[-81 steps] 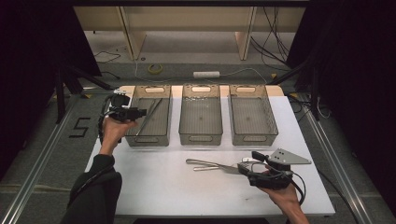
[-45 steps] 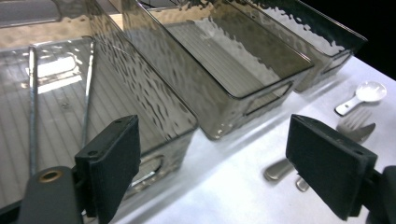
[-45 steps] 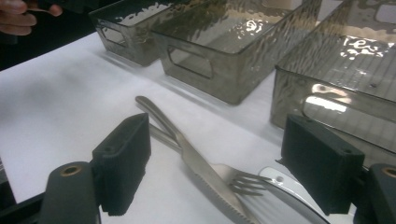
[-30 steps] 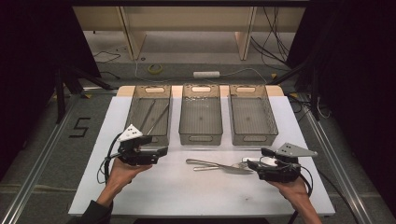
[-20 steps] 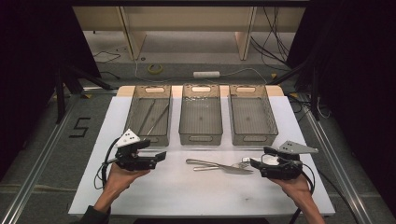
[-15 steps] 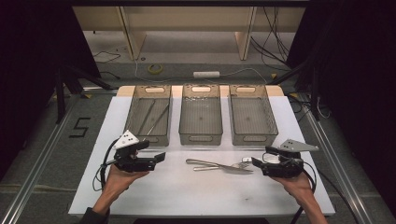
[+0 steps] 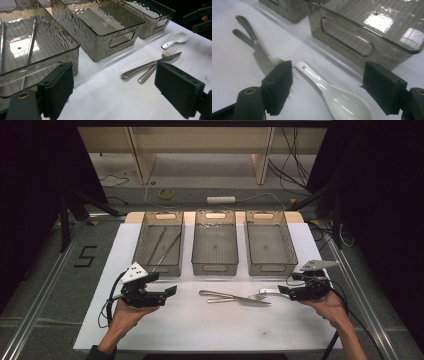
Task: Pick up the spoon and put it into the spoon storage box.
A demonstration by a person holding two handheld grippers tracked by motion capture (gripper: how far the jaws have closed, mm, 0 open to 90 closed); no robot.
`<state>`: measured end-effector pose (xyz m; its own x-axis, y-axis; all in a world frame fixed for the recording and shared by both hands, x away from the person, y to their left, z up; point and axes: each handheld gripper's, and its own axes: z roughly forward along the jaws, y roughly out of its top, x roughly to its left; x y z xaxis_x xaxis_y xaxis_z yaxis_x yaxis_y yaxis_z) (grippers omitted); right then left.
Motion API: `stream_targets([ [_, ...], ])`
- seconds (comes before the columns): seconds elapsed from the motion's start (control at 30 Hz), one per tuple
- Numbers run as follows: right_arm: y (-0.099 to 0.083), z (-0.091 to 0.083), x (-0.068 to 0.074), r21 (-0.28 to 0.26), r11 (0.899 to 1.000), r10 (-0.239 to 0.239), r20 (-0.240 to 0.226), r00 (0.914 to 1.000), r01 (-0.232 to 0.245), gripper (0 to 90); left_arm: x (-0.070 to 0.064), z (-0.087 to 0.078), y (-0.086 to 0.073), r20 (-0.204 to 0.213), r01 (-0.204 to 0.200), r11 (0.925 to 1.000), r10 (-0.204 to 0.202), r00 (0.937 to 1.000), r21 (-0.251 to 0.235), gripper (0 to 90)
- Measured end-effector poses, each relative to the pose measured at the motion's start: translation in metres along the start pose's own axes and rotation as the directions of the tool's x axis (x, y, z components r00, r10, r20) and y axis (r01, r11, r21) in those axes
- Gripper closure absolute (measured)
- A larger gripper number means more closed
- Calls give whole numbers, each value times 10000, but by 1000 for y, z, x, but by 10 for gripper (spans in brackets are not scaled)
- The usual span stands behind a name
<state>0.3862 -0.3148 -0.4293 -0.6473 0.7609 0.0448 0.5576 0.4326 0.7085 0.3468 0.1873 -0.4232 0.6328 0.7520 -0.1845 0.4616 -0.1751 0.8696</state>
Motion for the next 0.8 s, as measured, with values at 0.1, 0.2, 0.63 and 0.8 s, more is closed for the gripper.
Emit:
stream_targets([
  [0.1,4,1,-7,470,9987,-215,4,9998,215,263,-2,-1,-1,20,-101,9999,101,9999,25,152],
  [0.2,6,4,-12,918,9950,-388,34,9992,383,286,-1,-2,-2,6,-121,9999,121,9999,22,152],
  [0.63,14,27,-1,2255,9598,-1665,-207,9858,1668,339,-2,-1,-2,-20,-217,9997,217,9998,88,152],
  [0.8,14,36,2,2619,9469,-1830,-385,9824,1867,350,-2,-2,-2,-32,-264,9996,264,9996,87,152],
])
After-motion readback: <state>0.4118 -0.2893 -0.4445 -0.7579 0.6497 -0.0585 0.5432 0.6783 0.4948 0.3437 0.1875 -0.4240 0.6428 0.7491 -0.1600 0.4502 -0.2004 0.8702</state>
